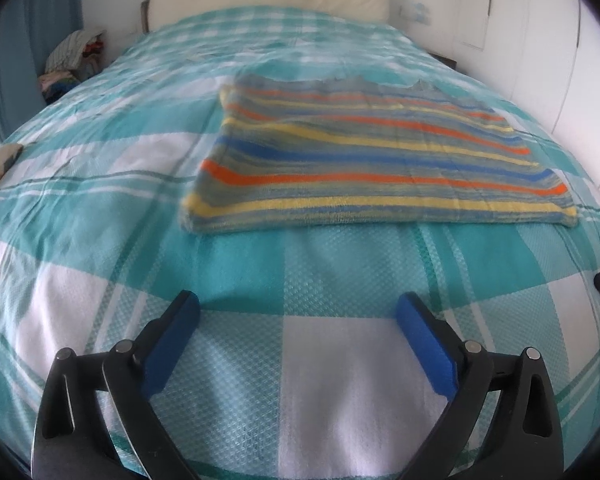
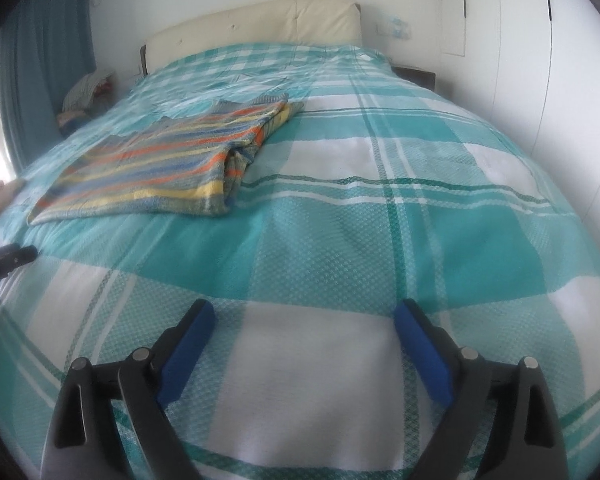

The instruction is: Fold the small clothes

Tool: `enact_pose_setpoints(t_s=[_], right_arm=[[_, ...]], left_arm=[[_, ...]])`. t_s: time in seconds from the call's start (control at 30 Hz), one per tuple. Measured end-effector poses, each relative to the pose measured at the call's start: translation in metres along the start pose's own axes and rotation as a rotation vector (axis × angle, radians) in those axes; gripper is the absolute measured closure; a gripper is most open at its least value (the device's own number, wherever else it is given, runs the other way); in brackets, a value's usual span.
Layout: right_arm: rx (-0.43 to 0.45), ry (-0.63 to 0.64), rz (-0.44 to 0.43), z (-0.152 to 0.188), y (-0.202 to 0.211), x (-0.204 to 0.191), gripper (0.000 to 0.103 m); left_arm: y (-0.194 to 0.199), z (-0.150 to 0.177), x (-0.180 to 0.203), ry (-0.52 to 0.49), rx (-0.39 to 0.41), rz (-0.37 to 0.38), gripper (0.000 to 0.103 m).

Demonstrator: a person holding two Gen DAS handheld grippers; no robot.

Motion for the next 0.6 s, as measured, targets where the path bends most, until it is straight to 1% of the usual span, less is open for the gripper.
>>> enact_pose_setpoints(t_s=[0.6], right_arm=[[0.001,0.001,0.0,0.0004,0.0002,-0.0002,0.011]], left_arm=[[-0.0025,0.0038,-0.0015,-0.006,-0.017,-0.018,0.001]])
Point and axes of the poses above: each gripper's, at about its wrist camera, not at the fingertips, and y roughly against the way its jaws point, x to its right, z to its underside, the point moved 9 cm from there along -y, roughly the way its jaws point, and after that the axes turned 11 degrees about x, right-handed, at the moved point
